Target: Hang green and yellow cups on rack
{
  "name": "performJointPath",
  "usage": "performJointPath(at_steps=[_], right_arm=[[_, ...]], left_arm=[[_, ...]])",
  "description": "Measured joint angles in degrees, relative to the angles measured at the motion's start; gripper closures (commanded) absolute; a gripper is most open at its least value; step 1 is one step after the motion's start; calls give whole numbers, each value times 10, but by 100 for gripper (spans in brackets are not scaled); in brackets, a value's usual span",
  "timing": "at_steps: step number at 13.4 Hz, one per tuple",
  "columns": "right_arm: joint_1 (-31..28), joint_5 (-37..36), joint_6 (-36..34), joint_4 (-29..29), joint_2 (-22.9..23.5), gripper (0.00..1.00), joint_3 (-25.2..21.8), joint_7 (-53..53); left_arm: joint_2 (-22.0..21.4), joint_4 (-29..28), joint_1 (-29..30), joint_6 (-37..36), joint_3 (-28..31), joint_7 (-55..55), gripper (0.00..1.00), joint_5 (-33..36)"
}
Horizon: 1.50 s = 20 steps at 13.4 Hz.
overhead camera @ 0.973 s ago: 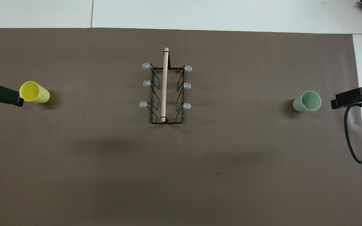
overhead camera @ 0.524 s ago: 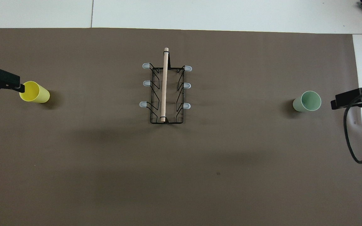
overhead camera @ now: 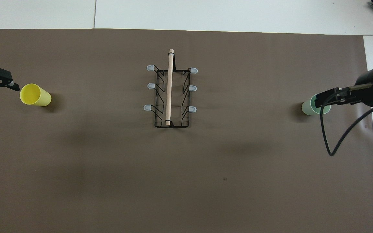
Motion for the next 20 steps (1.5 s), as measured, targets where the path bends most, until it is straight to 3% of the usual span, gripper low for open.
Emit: performJointPath(at_steps=[3, 9, 13, 20], right_arm=[[1, -10, 21, -5, 24, 0, 0, 0], [38, -131, 37, -10, 100, 0, 3, -44], [45, -228, 57, -35, 109, 0, 3, -169], [55, -303, 72, -88, 97, 0, 5, -229]], left_arm=[[41, 25, -2, 0, 33, -63, 0, -47], [161, 110, 23, 0, 76, -208, 0, -141], [219, 131, 83, 0, 77, -245, 0, -202], [251, 132, 187, 1, 9, -352, 0, -284]])
